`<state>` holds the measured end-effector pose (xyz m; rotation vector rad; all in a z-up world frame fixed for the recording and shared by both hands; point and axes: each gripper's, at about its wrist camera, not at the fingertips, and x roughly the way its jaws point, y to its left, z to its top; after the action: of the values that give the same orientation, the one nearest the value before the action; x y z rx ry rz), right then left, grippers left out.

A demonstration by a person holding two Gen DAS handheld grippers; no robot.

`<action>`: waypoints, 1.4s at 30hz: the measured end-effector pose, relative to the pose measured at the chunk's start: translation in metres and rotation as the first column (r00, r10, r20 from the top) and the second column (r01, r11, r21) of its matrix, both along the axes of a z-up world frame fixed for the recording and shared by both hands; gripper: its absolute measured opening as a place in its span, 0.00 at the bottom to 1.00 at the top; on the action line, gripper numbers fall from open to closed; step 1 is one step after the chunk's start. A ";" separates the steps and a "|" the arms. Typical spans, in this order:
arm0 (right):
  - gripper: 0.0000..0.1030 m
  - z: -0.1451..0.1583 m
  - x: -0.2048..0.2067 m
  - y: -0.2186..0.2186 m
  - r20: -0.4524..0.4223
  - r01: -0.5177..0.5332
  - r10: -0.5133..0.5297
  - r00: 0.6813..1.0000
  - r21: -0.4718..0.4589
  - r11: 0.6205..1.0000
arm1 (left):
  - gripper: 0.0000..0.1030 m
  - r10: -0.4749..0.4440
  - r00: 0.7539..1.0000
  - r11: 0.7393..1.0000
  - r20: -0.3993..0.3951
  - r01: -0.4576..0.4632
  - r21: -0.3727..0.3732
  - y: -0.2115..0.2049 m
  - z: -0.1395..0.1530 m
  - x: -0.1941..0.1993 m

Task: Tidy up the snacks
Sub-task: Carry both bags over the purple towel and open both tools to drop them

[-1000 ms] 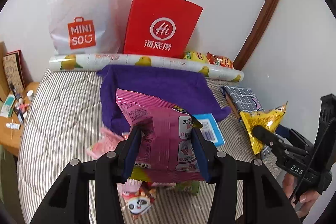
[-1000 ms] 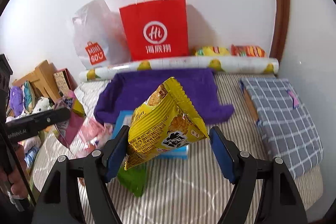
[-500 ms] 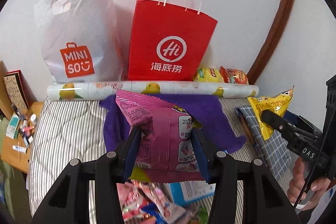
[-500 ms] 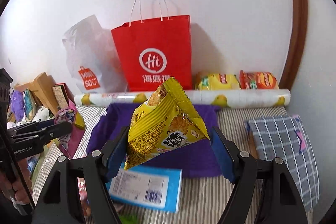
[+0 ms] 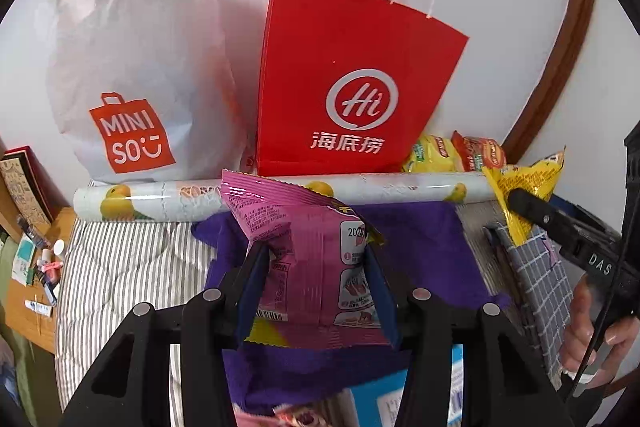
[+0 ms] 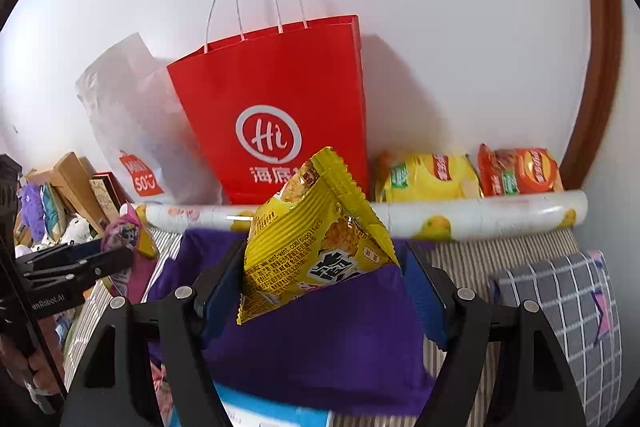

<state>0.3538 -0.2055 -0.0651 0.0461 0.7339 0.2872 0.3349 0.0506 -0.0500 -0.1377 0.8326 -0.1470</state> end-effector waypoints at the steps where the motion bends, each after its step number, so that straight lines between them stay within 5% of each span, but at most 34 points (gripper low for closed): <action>1: 0.73 -0.002 0.006 0.001 -0.003 -0.003 0.003 1.000 0.002 1.000 | 0.45 0.002 1.000 1.000 -0.003 -0.002 0.002 0.001 -0.003 0.005; 23: 0.73 -0.105 0.073 0.033 -0.245 -0.114 0.084 0.966 -0.111 0.987 | 0.45 0.009 0.987 1.000 -0.162 -0.007 0.011 0.012 -0.085 0.080; 42: 0.73 -0.142 0.081 0.038 -0.338 -0.123 0.059 0.939 -0.171 0.978 | 0.46 -0.043 0.980 0.999 -0.194 0.044 0.000 -0.008 -0.106 0.087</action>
<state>0.4345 -0.1671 -0.2073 -0.1243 1.0983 0.3007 0.4215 0.0429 -0.1556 -0.1316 1.0306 -0.1751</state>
